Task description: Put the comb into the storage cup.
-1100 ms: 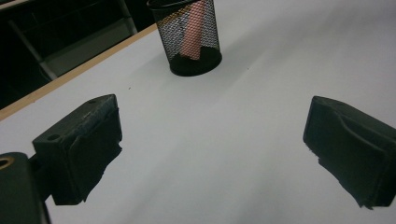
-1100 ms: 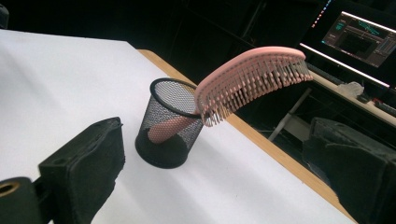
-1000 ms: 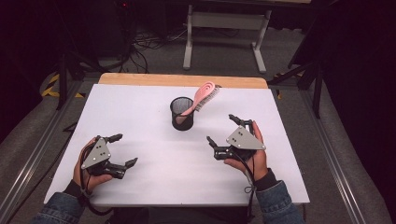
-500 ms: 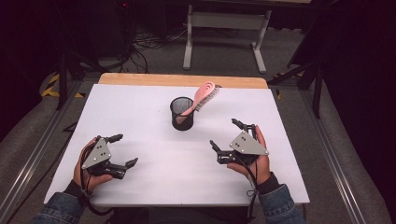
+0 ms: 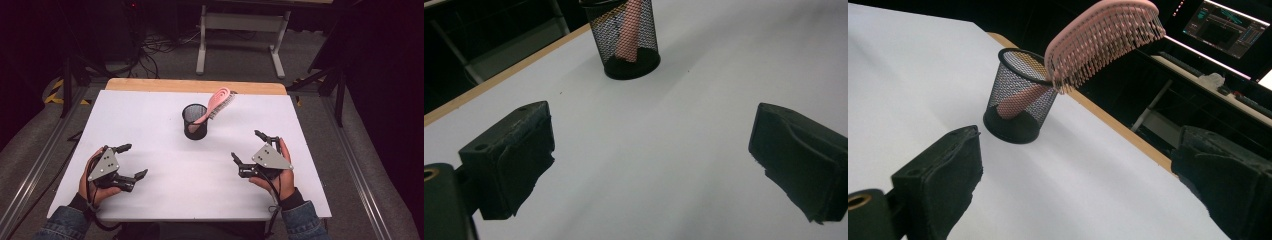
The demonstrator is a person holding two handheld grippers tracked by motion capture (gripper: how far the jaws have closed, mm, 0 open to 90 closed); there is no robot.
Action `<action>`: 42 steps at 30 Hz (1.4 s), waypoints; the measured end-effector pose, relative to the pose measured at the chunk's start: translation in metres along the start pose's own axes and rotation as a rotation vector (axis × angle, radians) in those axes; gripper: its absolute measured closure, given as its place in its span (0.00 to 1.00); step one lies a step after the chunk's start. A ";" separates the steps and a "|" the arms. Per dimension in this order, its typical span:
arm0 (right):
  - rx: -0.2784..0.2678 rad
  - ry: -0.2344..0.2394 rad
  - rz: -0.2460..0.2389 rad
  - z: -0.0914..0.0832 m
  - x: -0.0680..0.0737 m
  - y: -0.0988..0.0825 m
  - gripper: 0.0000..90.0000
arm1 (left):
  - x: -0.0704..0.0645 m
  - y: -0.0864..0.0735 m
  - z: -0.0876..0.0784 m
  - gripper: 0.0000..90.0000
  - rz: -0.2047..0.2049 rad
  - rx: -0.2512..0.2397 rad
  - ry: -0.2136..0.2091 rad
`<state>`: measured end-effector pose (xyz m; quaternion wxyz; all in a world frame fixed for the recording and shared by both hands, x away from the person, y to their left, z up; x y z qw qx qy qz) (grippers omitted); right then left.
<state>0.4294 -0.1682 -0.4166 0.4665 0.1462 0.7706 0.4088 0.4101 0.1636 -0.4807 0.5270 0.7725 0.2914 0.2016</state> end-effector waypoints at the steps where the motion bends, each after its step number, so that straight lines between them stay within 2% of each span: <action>1: 0.001 0.000 0.002 -0.001 0.000 -0.002 0.07 | 0.000 0.000 0.000 0.06 0.000 0.000 0.000; 9: 0.012 -0.010 0.009 -0.005 -0.003 -0.010 0.07 | 0.000 0.001 0.000 0.06 0.004 -0.001 0.000; 18: 0.038 -0.023 0.023 -0.010 -0.004 -0.026 0.07 | 0.000 0.000 0.000 0.06 0.002 0.003 0.000; 20: 0.044 -0.023 0.041 -0.010 -0.003 -0.030 0.07 | -0.001 0.000 0.000 0.06 0.005 0.002 -0.003; 30: 0.075 -0.031 0.049 -0.015 -0.001 -0.047 0.07 | -0.002 -0.001 0.000 0.06 -0.001 0.002 -0.008; 35: 0.110 -0.029 0.035 -0.018 0.002 -0.060 0.06 | -0.002 0.000 0.001 0.06 0.005 0.002 -0.008; 39: 0.120 -0.026 0.048 -0.020 0.002 -0.068 0.06 | -0.003 -0.001 0.002 0.06 0.003 0.003 -0.006; 42: 0.149 -0.014 0.053 -0.023 0.006 -0.080 0.06 | -0.002 -0.001 0.002 0.06 0.003 0.002 -0.007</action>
Point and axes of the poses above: each handheld gripper's, and its own axes: z roughly forward along the jaws, y roughly out of its top, x roughly to its left, the point moved 10 cm from there along z, roughly forward along the jaws, and after that the axes turned 12 degrees about -z, right-handed, at the moved point
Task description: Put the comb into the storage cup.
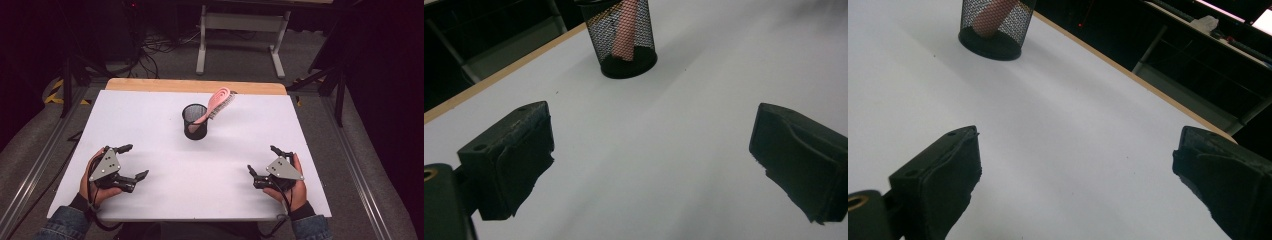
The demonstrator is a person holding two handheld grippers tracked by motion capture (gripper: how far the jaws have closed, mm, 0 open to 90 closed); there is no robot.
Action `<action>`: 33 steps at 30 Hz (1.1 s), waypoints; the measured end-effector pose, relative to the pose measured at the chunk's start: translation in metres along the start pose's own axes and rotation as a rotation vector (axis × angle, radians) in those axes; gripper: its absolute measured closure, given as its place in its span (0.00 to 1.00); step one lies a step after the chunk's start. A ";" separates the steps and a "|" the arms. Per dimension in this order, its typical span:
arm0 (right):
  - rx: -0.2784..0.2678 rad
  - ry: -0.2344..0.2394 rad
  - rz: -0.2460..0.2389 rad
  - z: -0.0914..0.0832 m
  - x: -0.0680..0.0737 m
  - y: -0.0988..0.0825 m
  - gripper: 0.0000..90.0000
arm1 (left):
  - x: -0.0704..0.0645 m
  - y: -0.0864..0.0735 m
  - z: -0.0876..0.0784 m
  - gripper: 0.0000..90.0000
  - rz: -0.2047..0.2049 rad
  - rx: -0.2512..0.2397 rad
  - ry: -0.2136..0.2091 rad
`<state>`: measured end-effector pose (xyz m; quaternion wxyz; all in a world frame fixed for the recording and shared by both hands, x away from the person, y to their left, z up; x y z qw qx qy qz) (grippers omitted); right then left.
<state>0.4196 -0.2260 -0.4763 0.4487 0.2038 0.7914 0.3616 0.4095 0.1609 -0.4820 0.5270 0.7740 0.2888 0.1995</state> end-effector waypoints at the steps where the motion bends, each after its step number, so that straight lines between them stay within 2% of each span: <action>1: 0.004 0.001 -0.002 -0.001 0.001 -0.002 0.05 | 0.000 0.000 0.000 0.06 -0.002 0.003 0.001; 3: 0.013 -0.001 -0.005 -0.003 0.000 -0.007 0.05 | 0.001 -0.001 0.001 0.06 -0.002 0.006 0.000; 13: 0.020 0.023 0.065 -0.007 -0.003 -0.025 0.04 | 0.002 -0.001 0.004 0.06 -0.011 0.006 0.004; 21: 0.005 0.031 0.063 -0.006 -0.002 -0.023 0.04 | 0.002 -0.002 0.005 0.05 -0.009 0.012 0.012; 27: 0.006 0.012 0.077 -0.007 -0.005 -0.022 0.04 | 0.001 -0.003 0.005 0.05 -0.009 0.014 0.004; 33: 0.010 0.016 0.061 -0.007 -0.002 -0.020 0.04 | 0.000 -0.002 0.002 0.05 -0.007 0.004 0.002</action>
Point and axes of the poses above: each handheld gripper's, and its own axes: z roughly forward along the jaws, y roughly out of its top, x roughly to its left, the point moved 10 cm from there along z, roughly forward along the jaws, and after that the axes turned 12 degrees about -z, right-handed, at the moved point
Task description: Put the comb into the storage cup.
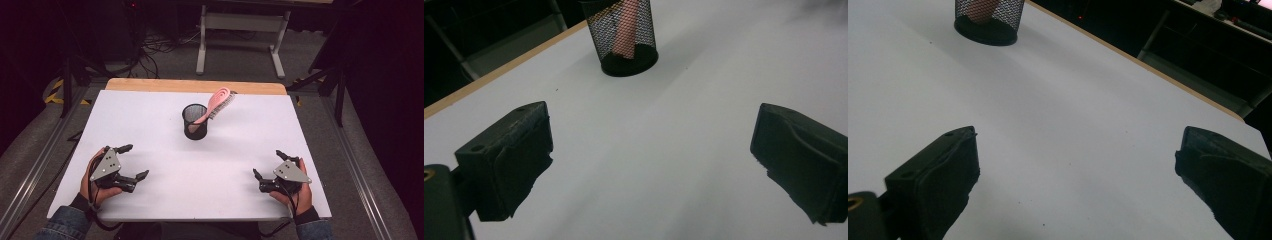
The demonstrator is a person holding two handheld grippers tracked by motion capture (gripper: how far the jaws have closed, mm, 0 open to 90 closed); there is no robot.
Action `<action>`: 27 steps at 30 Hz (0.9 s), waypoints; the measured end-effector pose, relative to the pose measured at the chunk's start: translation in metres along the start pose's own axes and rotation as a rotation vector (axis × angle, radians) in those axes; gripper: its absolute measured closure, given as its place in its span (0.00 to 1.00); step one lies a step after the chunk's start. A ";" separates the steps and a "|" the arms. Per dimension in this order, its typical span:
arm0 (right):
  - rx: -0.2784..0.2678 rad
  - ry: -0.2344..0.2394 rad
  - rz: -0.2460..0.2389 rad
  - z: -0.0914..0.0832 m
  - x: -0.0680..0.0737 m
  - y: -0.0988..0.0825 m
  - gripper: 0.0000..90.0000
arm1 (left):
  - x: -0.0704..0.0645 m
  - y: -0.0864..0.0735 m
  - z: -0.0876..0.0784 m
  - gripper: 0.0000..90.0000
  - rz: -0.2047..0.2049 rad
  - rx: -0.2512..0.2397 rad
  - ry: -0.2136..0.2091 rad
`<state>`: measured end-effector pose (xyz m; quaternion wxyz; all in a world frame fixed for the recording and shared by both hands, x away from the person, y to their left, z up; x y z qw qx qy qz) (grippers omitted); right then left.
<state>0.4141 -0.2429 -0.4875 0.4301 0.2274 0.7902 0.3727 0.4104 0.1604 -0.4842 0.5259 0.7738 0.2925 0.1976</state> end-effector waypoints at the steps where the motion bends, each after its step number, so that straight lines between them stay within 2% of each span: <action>1: 0.000 0.002 -0.002 0.000 0.000 0.000 0.04 | 0.000 0.000 0.000 0.05 0.000 0.001 0.001; 12: -0.010 -0.013 0.014 -0.002 -0.004 0.000 0.04 | 0.002 -0.001 0.002 0.05 0.002 0.012 0.008; 27: -0.002 -0.027 -0.008 -0.002 -0.005 -0.001 0.04 | 0.003 -0.002 0.004 0.05 0.011 0.023 0.021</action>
Point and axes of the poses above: each handheld gripper's, and its own axes: z roughly forward along the jaws, y roughly out of its top, x roughly to its left, the point moved 10 cm from there along z, roughly forward along the jaws, and after that the axes turned 12 degrees about -z, right-handed, at the moved point
